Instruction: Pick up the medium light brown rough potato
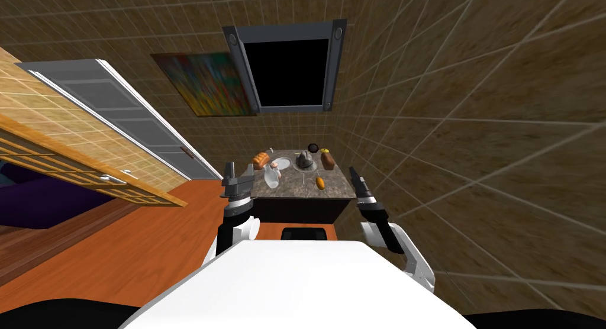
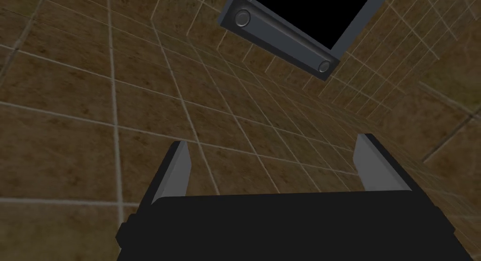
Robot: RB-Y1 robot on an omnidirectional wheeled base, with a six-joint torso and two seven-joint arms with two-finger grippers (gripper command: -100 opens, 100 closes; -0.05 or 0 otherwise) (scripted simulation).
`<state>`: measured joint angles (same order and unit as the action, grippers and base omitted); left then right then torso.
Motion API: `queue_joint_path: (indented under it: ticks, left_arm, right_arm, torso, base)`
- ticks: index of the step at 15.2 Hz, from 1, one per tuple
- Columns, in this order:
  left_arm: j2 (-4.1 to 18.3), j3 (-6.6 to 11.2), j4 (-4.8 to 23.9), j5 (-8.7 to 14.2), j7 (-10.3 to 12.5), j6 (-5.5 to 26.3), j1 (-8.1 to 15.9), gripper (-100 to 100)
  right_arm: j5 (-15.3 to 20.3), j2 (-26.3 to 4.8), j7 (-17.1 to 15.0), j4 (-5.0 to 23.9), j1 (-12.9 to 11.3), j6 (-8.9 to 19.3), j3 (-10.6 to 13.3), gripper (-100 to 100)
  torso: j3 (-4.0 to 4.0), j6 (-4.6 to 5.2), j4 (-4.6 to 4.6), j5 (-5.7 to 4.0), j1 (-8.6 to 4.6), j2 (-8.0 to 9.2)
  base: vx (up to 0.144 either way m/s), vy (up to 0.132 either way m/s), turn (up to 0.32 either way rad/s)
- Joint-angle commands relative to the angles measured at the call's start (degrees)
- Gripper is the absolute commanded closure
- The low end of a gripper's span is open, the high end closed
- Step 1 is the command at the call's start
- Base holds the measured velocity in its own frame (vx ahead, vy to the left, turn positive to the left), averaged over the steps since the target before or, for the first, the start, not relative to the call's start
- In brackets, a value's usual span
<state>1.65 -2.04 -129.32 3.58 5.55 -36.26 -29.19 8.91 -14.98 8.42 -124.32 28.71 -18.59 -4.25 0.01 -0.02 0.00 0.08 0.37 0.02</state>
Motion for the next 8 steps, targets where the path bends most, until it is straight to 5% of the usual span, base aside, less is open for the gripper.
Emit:
queue_joint_path:
  ticks: [1, 8]
  left_arm:
    - [0.00, 0.00, 0.00, 0.00, 0.00, 0.00, 0.00, 0]
    - [0.00, 0.00, 0.00, 0.00, 0.00, 0.00, 0.00, 0]
  right_arm:
    - [0.85, -2.06, -0.05, 1.56, 0.04, 0.30, -0.08, -100]
    - [5.57, -10.92, -0.64, 7.93, 0.92, 3.01, -0.49, -100]
  torso:
    - [0.00, 0.00, 0.00, 0.00, 0.00, 0.00]
    - [0.01, 0.00, 0.01, 0.03, 0.14, 0.02]
  base:
    - [-0.005, 0.088, 0.067]
    - [-0.011, 0.119, 0.081]
